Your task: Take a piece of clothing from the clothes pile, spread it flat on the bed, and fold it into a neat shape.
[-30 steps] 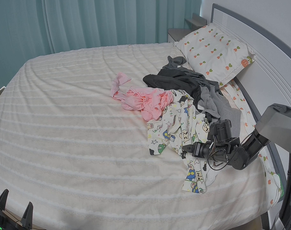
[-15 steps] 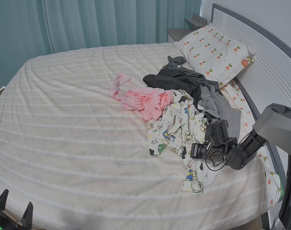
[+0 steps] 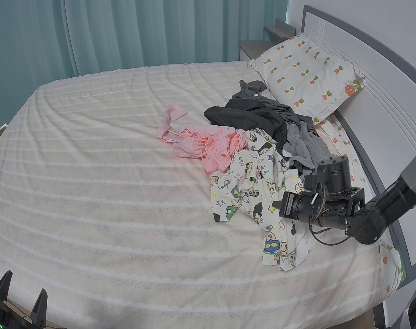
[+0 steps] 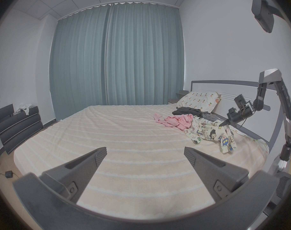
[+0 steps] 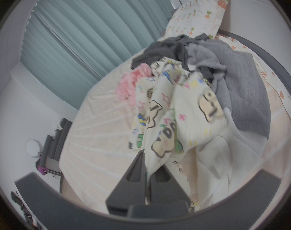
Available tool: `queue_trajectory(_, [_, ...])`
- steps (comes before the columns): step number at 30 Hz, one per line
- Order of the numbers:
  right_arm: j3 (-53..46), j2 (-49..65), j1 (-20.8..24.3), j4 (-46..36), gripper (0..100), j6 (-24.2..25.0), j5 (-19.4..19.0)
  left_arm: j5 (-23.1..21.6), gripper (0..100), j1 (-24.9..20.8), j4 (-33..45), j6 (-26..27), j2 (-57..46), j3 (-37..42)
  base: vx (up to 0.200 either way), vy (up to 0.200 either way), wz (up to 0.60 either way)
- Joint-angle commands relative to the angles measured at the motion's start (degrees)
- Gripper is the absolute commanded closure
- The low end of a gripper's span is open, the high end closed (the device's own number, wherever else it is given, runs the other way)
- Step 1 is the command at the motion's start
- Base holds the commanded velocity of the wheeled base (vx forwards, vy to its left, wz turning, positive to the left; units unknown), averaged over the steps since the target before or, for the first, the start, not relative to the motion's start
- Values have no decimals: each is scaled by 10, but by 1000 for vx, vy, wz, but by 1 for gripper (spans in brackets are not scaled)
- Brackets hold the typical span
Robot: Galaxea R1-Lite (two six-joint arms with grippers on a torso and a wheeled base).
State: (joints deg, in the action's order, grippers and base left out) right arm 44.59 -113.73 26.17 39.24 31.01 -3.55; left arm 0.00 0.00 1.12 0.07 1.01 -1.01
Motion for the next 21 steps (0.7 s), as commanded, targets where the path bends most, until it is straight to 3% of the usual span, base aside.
queue_trajectory(1, [-34,127,18,15,100,17,-27,0,0,0,-1,5,-10,7,0,0,0])
queue_trajectory(9, [-32,248,65,10,100,16,-60,1,0,0,-3,10,-10,6,0,0,0])
queue_trajectory(14, [5,294,106,-5,100,13,-71,-4,0,-2,-12,-16,-4,-23,0,0,0])
queue_trajectory(15, [37,301,122,-25,100,12,-71,-8,0,-10,-31,-73,55,-135,0,0,0])
queue_trajectory(17, [83,311,147,-65,100,12,-71,-16,0,-17,-36,-170,149,-264,0,0,0])
queue_trajectory(20, [122,319,165,-101,100,12,-71,-47,0,-21,-36,-191,204,-308,0,0,0])
queue_trajectory(21, [161,323,187,-134,100,11,-70,-118,0,-37,-36,-178,236,-306,0,0,0])
